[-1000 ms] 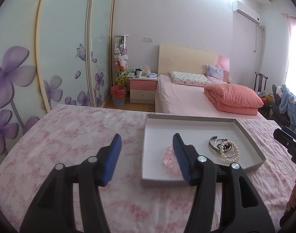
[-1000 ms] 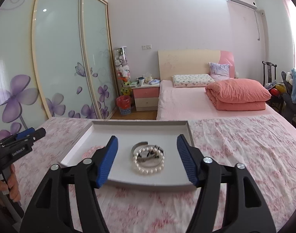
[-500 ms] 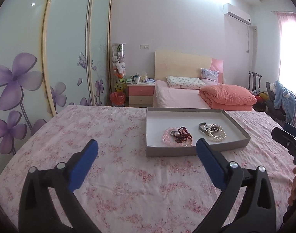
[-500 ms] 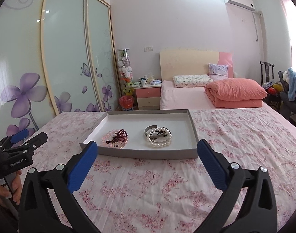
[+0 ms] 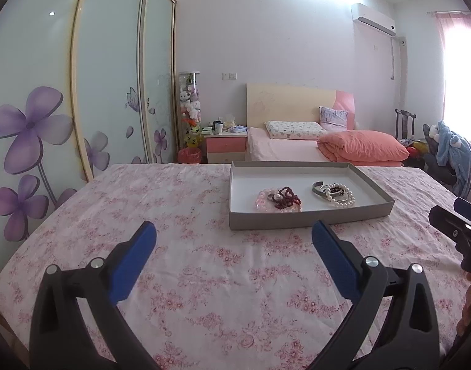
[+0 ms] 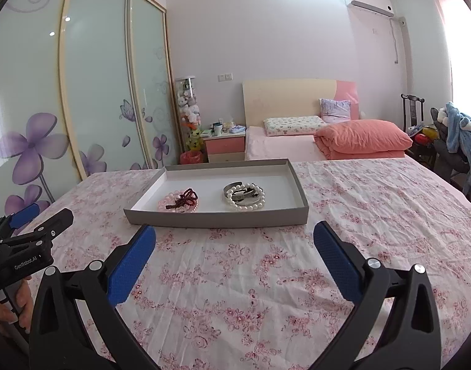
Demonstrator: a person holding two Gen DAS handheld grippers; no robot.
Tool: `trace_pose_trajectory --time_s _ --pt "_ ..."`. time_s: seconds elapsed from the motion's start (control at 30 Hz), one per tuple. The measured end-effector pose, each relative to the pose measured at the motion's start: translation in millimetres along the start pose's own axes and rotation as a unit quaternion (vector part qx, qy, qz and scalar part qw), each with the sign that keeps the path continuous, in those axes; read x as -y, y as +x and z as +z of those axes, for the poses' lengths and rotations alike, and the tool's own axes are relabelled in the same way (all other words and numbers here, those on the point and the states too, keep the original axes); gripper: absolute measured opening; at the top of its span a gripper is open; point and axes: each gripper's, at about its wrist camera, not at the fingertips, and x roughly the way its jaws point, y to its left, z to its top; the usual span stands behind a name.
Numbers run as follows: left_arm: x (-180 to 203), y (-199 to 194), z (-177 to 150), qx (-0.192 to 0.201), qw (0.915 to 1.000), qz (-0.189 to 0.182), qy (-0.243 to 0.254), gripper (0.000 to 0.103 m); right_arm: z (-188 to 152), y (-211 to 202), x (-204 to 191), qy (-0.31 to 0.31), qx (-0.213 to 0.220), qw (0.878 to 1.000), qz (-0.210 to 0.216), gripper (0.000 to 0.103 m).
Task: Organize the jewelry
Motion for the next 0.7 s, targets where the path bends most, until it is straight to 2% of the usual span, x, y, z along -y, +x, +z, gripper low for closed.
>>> trace_pose_trajectory --time_s 0.7 --pt "5 -13 4 0.01 0.9999 -0.001 0.003 0.099 0 -7 0 -0.003 0.012 1.0 0.002 0.101"
